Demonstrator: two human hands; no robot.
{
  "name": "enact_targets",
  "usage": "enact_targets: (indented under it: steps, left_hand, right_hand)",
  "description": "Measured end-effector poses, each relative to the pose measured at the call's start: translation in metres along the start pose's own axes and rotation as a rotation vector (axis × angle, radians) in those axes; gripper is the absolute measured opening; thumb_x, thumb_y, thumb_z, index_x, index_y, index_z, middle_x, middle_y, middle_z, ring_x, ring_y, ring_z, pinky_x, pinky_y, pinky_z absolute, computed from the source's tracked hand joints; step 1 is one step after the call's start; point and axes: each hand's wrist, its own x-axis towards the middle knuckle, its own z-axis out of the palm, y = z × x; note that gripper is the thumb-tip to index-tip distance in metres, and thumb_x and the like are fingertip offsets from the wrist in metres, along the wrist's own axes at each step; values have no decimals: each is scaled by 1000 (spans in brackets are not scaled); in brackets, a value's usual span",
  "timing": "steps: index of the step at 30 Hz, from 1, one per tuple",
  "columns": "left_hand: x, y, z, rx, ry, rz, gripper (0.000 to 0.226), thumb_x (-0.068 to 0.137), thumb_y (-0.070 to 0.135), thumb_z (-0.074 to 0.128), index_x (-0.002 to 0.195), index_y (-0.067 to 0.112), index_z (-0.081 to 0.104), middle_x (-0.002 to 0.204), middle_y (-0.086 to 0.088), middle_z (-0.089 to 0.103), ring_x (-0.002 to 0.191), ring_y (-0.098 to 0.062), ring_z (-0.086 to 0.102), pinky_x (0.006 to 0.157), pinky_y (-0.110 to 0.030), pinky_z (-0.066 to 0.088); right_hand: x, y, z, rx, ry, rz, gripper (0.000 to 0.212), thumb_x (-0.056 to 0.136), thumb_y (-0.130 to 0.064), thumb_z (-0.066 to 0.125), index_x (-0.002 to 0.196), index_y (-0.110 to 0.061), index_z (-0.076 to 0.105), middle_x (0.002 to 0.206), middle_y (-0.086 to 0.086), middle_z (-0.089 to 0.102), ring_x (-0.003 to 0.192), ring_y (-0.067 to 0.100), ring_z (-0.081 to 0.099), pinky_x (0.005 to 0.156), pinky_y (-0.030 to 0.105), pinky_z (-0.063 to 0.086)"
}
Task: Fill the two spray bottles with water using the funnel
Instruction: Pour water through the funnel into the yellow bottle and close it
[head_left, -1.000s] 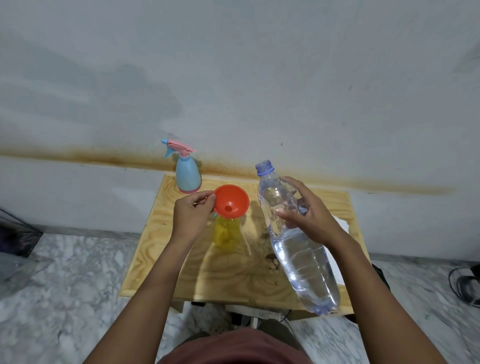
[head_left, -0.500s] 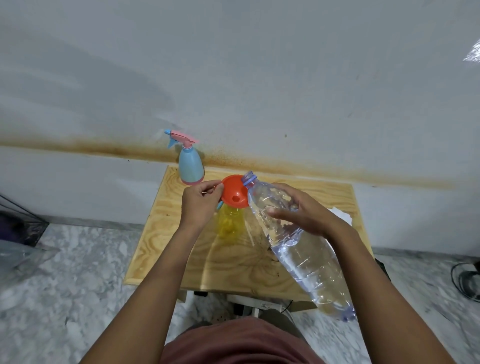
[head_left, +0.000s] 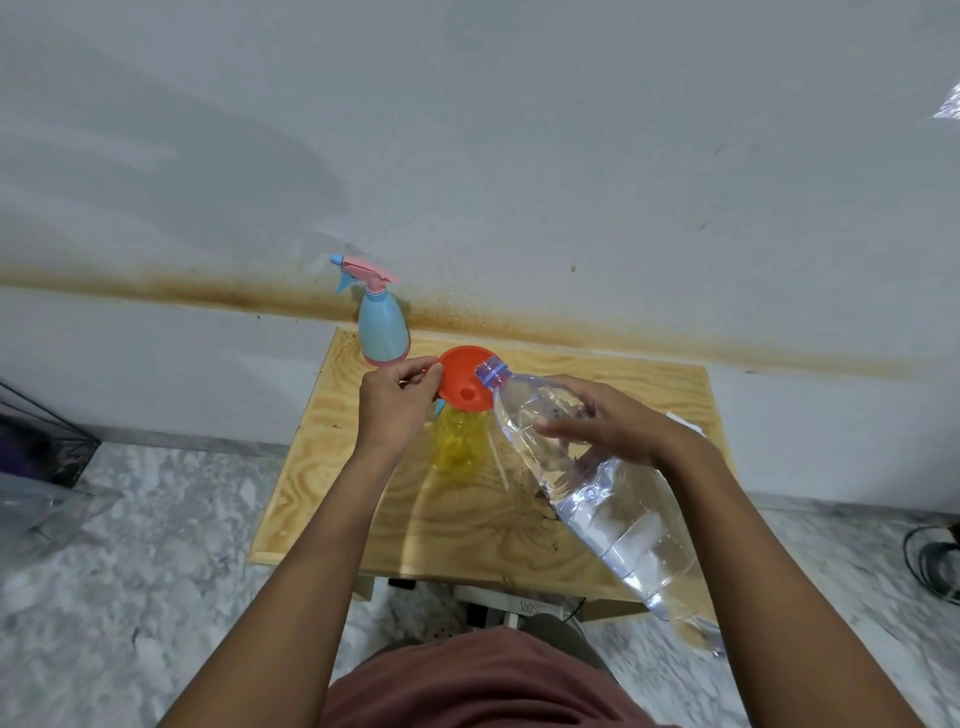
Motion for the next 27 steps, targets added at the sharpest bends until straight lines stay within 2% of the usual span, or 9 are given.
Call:
enact_targets:
  steps: [3,5,8,11,14,18,20,23,27]
  left_hand:
    - [-1,0,0,-7,-2,0,16,89,14,72,105,13,76,79,4,72,88,-19,73,89,-42,59]
    - [-1,0,-1,-8,-1,0,17,89,15,72,106,12,76,81,3,73,89,-20,73,89,-42,59]
    - [-1,0,-1,-5,2,-1,17,89,15,72,105,13,76,83,2,73,90,-19,73,89,-41,59]
    - [-1,0,-1,-10,2,0,16,89,15,72,104,14,76,84,2,74,91,-19,73,89,-42,59]
    - [-2,0,-2,-13,4,1,16,89,14,71,105,13,76,84,3,73,91,-20,73,90,-42,59]
    - [-2,0,-2,-5,9,-3,19,89,14,72,108,11,75,85,3,73,90,-18,73,89,-41,59]
    - [-1,0,-2,-3,8,-3,19,89,15,72,108,12,75,84,3,73,89,-18,73,89,-41,59]
    - [-2,0,-2,-10,3,-7,19,90,14,71,108,11,75,84,3,73,89,-18,73,89,-40,59]
    - [-2,0,-3,-17,6,-7,19,90,14,72,108,11,75,84,3,73,89,-18,73,89,-39,59]
  right_hand:
    - [0,-1,-1,0,-3,8,70,69,-65,77,132,-51,50,100,21,69,86,39,72,74,56,60]
    - [-1,-2,-2,5,-7,15,69,71,-63,78,133,-50,49,94,20,69,86,41,71,74,56,60]
    - [-4,-5,-2,19,-12,10,56,79,-52,77,130,-50,53,96,25,66,88,43,70,70,49,62]
    - [-5,-7,-3,18,-27,18,61,76,-56,77,131,-52,52,108,28,65,87,43,71,73,52,62]
    - [-6,-8,-3,36,-33,2,56,79,-48,78,130,-51,54,107,32,62,86,39,69,67,48,62]
    - [-6,-8,-4,40,-24,5,59,75,-52,79,129,-51,55,101,30,64,87,42,68,69,55,61]
    - [-6,-7,-5,33,-19,6,63,74,-54,79,131,-49,54,89,20,65,77,31,69,70,55,61]
    - [-9,-10,-5,-19,-18,-22,55,80,-49,76,131,-49,55,79,3,63,71,11,66,74,50,62]
    - [-11,-14,-6,-31,-20,-26,52,84,-45,74,132,-46,54,77,1,62,69,8,64,71,42,62]
